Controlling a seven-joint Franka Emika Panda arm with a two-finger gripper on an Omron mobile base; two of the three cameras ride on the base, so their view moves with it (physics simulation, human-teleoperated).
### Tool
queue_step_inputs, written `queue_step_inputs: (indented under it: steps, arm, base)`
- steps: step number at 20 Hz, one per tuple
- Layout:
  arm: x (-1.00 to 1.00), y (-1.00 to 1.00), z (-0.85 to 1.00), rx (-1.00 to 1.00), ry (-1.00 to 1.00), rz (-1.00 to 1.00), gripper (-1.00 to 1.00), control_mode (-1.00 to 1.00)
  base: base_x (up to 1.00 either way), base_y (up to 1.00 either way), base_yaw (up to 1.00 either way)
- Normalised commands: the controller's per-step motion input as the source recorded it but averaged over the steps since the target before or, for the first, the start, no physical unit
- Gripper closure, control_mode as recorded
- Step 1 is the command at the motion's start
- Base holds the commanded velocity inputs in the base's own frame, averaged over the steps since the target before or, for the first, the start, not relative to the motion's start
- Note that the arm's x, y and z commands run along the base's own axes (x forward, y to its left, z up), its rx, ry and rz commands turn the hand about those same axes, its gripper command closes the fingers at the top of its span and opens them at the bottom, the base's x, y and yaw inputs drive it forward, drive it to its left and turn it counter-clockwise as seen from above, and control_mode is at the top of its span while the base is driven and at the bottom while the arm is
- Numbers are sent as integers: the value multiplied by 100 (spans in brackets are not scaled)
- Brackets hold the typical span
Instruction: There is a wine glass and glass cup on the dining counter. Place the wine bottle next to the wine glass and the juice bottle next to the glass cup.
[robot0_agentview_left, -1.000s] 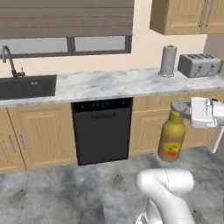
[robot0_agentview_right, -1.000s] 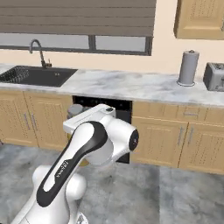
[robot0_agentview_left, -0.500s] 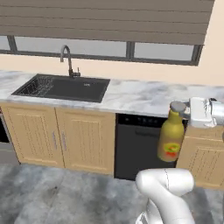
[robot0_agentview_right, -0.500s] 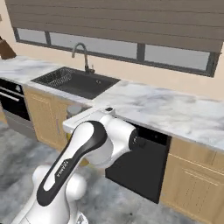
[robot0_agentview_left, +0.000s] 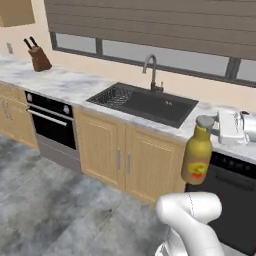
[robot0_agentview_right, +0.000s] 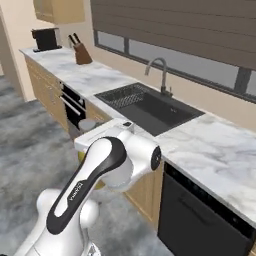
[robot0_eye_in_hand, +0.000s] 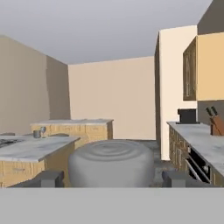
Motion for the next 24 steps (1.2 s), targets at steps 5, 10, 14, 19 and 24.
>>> queue_step_inputs:
  steps: [5, 10, 14, 19, 24]
  arm:
    - [0, 0, 0, 0, 0, 0, 100, 100]
    - [0, 0, 0, 0, 0, 0, 100, 100]
    - [0, 0, 0, 0, 0, 0, 100, 100]
    - [0, 0, 0, 0, 0, 0, 100, 100]
    - [0, 0, 0, 0, 0, 0, 100, 100]
  base:
    - [69, 49, 58]
    - [96, 22, 54]
    - [100, 9, 52]
    - [100, 1, 54]
    - [100, 0, 47]
